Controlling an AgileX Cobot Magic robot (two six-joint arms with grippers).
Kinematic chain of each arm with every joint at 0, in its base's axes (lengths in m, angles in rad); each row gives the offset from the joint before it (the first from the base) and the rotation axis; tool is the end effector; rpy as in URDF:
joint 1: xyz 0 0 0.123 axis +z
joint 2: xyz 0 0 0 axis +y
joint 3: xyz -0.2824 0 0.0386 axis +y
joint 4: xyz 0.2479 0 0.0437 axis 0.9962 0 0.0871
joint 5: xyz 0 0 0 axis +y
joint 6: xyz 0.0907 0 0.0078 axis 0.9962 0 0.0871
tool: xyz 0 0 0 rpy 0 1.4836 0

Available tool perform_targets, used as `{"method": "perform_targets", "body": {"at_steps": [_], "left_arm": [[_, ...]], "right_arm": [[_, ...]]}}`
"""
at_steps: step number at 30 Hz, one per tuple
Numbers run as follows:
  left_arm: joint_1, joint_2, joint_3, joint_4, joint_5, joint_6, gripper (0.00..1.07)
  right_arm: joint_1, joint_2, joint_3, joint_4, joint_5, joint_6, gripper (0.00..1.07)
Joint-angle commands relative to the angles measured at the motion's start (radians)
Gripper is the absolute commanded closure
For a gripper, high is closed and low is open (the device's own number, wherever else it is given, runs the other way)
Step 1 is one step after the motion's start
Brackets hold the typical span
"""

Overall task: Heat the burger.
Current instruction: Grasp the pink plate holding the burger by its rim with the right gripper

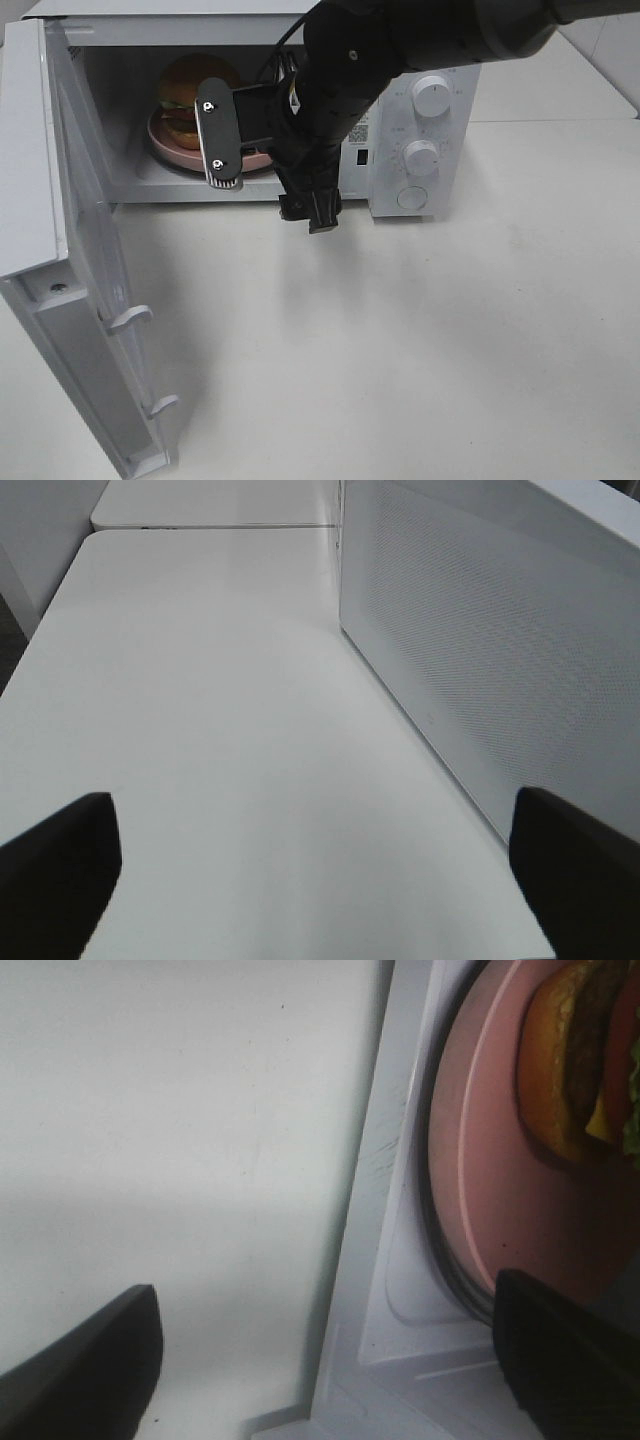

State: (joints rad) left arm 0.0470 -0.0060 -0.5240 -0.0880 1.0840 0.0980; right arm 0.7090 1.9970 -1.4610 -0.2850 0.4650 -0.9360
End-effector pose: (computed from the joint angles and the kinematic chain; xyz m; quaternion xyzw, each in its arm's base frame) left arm -0.0094 -0.0075 0.2821 0.0246 0.8503 -0.0058 0.5257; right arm 0.3442 0.2801 0.2045 -0.7544 0.5645 -0.1368 0.3058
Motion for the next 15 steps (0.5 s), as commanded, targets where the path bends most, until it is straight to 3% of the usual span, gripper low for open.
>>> {"method": "perform_targets", "body": {"at_steps": [1,15], "left_arm": [[0.003,-0.003,0.002,-0.002,-0.011,-0.005,0.09],[0.003,-0.003,0.002,-0.002,-0.011,-0.005,0.09]], "right_arm": [[0.005,0.046,-0.07,-0.01,0.004,0.014,0.21],[0.001,0.213,-0.262,-0.009,0.005,0.014,0.25]]}}
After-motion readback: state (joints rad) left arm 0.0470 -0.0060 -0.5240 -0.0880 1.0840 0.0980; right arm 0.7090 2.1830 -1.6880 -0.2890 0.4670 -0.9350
